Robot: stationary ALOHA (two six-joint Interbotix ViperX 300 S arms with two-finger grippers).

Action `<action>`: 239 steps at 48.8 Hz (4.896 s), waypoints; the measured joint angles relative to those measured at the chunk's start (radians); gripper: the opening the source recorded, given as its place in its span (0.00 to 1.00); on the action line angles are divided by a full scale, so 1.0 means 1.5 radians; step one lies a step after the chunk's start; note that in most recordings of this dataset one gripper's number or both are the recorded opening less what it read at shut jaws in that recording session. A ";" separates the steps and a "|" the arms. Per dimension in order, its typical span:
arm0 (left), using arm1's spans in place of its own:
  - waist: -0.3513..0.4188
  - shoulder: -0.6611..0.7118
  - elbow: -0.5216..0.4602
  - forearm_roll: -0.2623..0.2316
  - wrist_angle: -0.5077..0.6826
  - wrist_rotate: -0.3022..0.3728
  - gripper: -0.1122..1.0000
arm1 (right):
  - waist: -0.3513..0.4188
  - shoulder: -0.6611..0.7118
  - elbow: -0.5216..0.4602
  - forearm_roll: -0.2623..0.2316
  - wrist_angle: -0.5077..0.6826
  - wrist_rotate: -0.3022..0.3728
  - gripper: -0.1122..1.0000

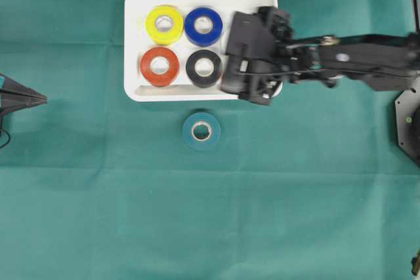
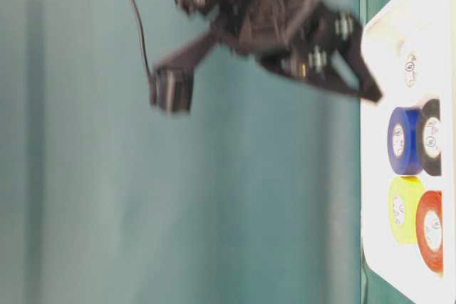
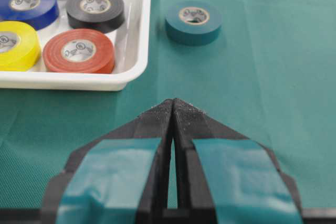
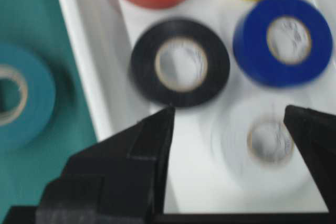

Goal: Put the tape into the white case with the right arm.
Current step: 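Open the right gripper and withdraw it to the right, then move the right gripper left down over the teal tape roll, then close the right gripper on the teal roll's rim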

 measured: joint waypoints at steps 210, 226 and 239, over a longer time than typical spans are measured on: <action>0.000 0.000 0.000 0.000 0.000 0.000 0.11 | 0.148 0.200 -0.058 -0.053 -0.214 0.026 0.56; 0.000 -0.001 -0.001 0.000 0.000 0.000 0.11 | 0.151 0.227 -0.061 -0.053 -0.215 0.027 0.56; 0.000 -0.001 -0.001 -0.001 0.000 0.000 0.11 | 0.151 0.228 -0.065 -0.053 -0.211 0.026 0.35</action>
